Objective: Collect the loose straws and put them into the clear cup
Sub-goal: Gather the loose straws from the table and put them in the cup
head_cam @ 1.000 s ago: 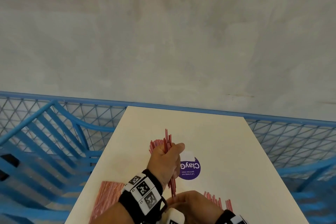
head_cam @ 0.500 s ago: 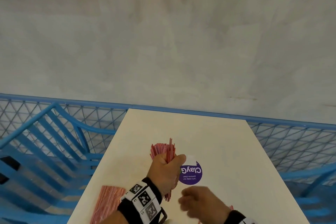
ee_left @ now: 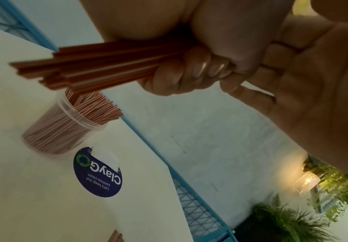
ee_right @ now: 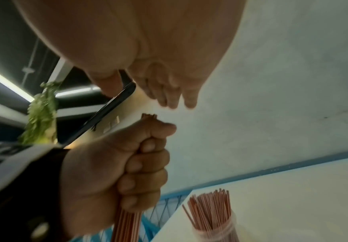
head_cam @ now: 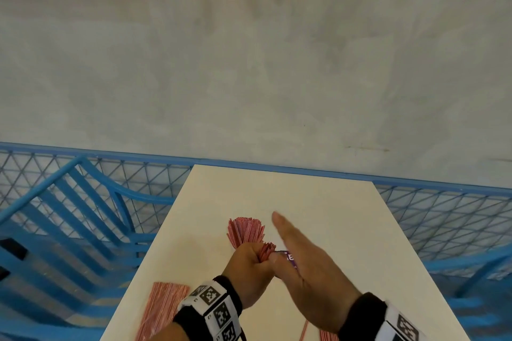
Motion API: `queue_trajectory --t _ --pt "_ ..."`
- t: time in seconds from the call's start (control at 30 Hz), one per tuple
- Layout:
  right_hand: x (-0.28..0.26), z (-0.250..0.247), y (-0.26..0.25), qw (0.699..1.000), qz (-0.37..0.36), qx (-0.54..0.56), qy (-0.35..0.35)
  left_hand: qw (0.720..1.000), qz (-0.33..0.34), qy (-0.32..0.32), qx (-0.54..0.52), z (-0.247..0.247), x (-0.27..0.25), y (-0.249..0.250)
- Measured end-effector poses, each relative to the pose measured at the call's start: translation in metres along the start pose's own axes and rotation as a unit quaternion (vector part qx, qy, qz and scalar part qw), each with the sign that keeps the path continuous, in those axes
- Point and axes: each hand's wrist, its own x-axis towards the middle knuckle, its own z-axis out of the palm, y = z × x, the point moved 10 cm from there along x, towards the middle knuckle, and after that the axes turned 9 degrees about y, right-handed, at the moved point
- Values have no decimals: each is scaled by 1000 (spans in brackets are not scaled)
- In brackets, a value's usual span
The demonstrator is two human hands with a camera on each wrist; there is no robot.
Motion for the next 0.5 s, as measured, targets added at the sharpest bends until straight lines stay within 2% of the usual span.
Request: queue_trajectory --t 0.03,0.13,0.23,0.33,0.43,0.5 --pt "0 0 0 1000 -3 -14 0 1000 1 3 10 -1 0 -1" --pt "-3 16 -2 996 -23 -48 -70 1000 -3 -7 -2 1 0 -1" --pt "1 -4 6 1000 0 -23 -5 999 -28 26 5 -5 2 -15" --pt "-5 -21 35 996 48 51 57 990 -102 98 -11 -27 5 -37" --pt "-19 -15 79 984 94 129 82 970 -139 201 -14 -67 17 -52" --pt "-34 3 117 981 128 113 96 947 -151 280 -41 -97 27 -57"
